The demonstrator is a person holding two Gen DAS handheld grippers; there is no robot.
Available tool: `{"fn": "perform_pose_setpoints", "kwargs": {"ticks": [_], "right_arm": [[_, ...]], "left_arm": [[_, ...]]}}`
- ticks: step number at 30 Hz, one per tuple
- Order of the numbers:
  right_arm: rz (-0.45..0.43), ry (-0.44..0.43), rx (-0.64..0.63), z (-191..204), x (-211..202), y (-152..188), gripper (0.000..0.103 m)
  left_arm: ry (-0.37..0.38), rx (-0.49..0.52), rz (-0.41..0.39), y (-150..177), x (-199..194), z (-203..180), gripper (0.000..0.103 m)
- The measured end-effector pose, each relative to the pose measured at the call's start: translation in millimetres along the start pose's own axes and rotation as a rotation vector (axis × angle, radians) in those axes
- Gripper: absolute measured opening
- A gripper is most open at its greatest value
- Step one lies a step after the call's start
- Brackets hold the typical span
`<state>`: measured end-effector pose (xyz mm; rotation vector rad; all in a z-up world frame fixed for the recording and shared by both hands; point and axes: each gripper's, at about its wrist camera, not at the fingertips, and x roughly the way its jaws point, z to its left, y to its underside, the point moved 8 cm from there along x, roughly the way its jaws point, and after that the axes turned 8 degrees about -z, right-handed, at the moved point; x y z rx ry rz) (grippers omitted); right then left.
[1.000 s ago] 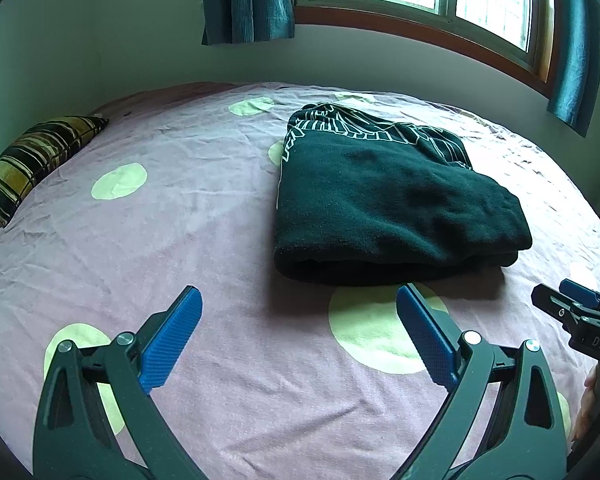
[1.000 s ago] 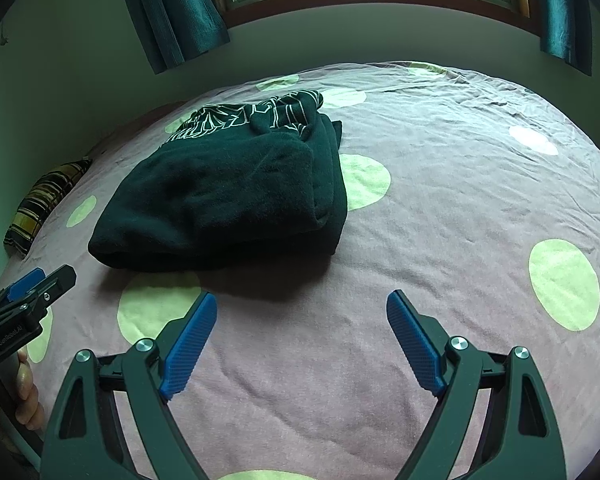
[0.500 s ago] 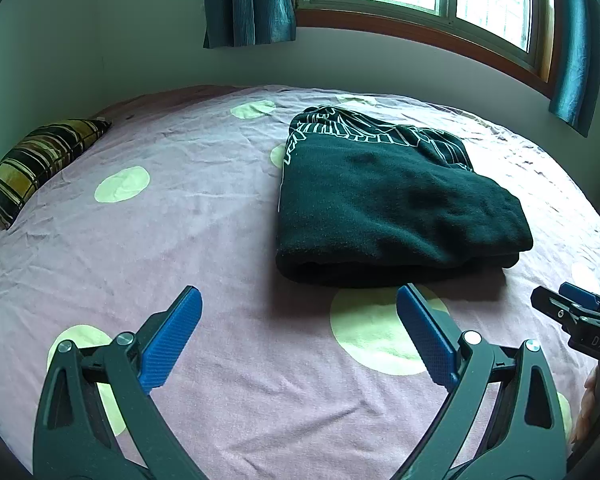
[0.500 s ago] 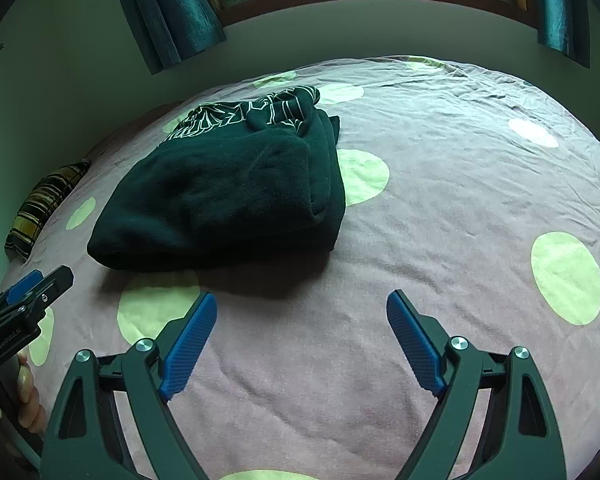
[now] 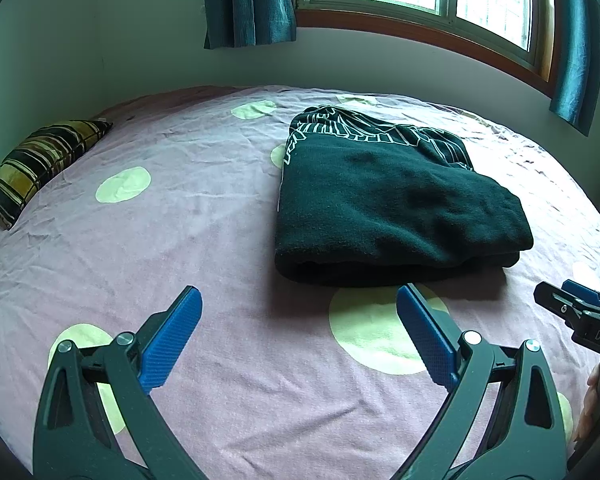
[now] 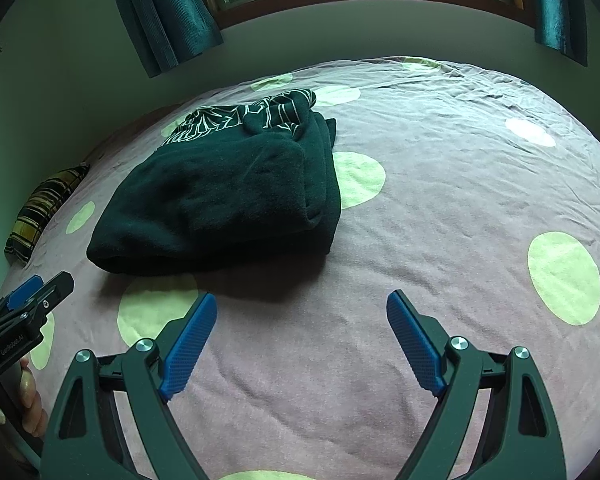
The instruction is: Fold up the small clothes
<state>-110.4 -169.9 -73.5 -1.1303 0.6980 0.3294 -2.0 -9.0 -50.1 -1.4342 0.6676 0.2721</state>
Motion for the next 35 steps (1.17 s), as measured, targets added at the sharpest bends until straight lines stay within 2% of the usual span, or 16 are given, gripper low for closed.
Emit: {"fn": "perform_pose_setpoints", "kwargs": {"ticks": [17, 20, 24, 26, 30, 32, 35], "right_arm": [[0.02, -0.01, -0.009, 4.7, 2.6, 5.3, 0.086], [0.029, -0.012, -0.012, 5.6, 4.2, 7.4, 0.086], [0.037, -0.015, -0.017, 7.1, 6.3, 10.0, 0.086], [0.039, -0.016, -0.016, 7.7, 6.5, 11.3, 0.086], [0.034, -0.025, -0.011, 6.9, 5.2, 9.7, 0.086], [0.029, -0.028, -0.004, 4.1, 3.9, 7.4, 0.086], [0.028, -0.031, 0.022, -5.1, 2.6, 2.9, 0.086]], "left_arm": [[-0.033, 0.0, 0.005, -1.4, -3.9, 1.3, 0.098], [-0.028, -0.005, 0.01, -0.9, -4.3, 0.8, 0.101], [0.035, -0.026, -0.003, -2.9, -9.7, -2.8, 0.101], [0.06, -0.006, -0.026, -6.4, -13.3, -6.4, 0.101], [0.005, -0.019, -0.092, -15.8, -19.6, 1.7, 0.101], [0.008, 0.017, -0.074, -16.5, -16.6, 2.8, 0.101], [-0.038, 0.034, -0.029, -14.0, -8.8, 15.7, 0.101]]}}
